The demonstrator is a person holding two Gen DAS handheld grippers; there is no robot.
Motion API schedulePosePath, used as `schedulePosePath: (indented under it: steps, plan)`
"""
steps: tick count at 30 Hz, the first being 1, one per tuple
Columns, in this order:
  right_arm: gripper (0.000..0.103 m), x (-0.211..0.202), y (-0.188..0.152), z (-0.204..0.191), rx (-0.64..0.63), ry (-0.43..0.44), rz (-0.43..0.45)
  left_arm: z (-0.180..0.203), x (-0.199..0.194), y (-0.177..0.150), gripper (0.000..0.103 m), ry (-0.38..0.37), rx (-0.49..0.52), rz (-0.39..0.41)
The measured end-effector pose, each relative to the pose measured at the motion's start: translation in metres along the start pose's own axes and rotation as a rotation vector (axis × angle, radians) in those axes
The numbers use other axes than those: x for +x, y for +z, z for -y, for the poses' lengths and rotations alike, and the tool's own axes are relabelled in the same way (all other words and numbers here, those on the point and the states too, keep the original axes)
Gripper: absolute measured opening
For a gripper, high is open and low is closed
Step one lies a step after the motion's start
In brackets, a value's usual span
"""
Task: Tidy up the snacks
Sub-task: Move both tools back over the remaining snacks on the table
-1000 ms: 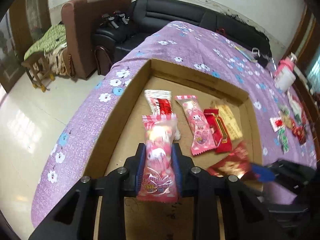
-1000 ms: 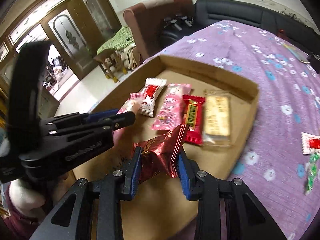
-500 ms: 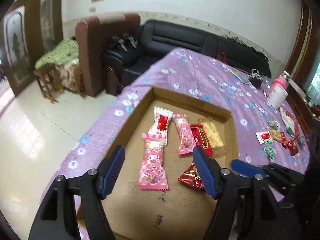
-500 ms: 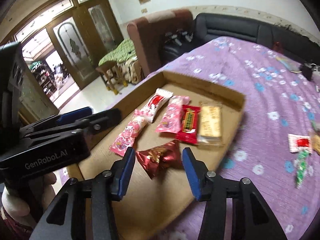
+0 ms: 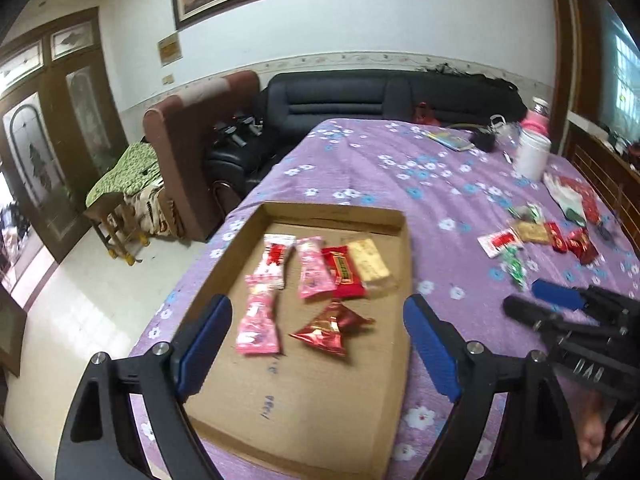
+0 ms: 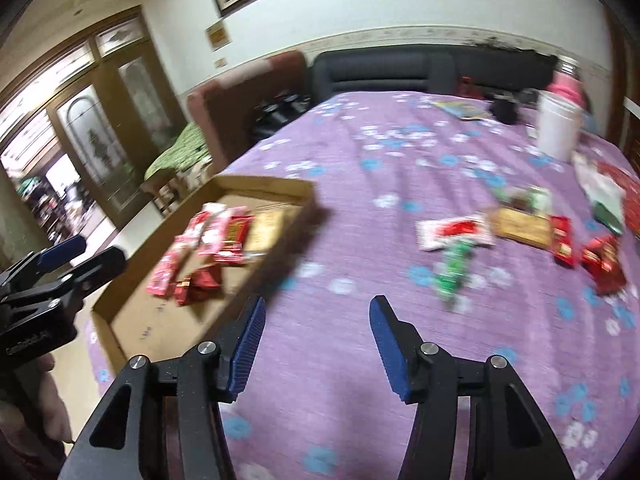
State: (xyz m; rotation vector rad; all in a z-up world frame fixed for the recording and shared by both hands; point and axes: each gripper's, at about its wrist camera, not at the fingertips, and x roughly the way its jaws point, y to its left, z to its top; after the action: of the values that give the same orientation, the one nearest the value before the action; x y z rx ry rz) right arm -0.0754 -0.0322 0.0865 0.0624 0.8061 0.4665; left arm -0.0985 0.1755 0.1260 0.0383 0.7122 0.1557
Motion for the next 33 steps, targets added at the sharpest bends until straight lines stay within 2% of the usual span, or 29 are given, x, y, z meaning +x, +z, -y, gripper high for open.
schedulePosePath:
  steps: [6, 9, 13, 17, 20, 22, 24, 29, 32, 33]
  plan:
    - [0.058, -0.034, 0.001, 0.059, 0.077, -0.097, 0.057, 0.022, -0.002, -0.002, 0.087, -0.003, 0.04, -0.011]
    - [0.058, -0.057, 0.009, 0.091, 0.103, -0.173, 0.102, 0.028, -0.005, -0.003, 0.087, -0.007, 0.05, -0.007]
    - [0.058, -0.099, 0.03, 0.146, 0.16, -0.326, 0.183, 0.033, -0.007, -0.003, 0.087, -0.016, 0.046, -0.007]
    - [0.063, -0.121, 0.054, 0.184, 0.204, -0.426, 0.21, 0.035, -0.006, -0.005, 0.087, -0.08, 0.01, -0.016]
    - [0.063, -0.104, 0.056, 0.194, 0.219, -0.394, 0.169, 0.04, -0.001, -0.009, 0.087, -0.119, -0.002, -0.027]
    - [0.063, -0.072, 0.05, 0.194, 0.233, -0.35, 0.104, 0.046, 0.002, -0.011, 0.087, -0.136, 0.009, -0.042]
    - [0.063, -0.047, 0.046, 0.188, 0.224, -0.345, 0.061, 0.05, 0.005, -0.014, 0.087, -0.145, 0.019, -0.052]
    - [0.063, 0.016, 0.052, 0.184, 0.224, -0.404, -0.021, 0.046, 0.001, -0.019, 0.087, -0.158, 0.029, -0.056]
    - [0.062, 0.044, 0.058, 0.188, 0.205, -0.441, -0.056, 0.044, -0.001, -0.02, 0.087, -0.19, 0.028, -0.066]
    - [0.057, 0.052, 0.058, 0.189, 0.198, -0.461, -0.068, 0.044, -0.001, -0.02, 0.087, -0.2, 0.028, -0.066]
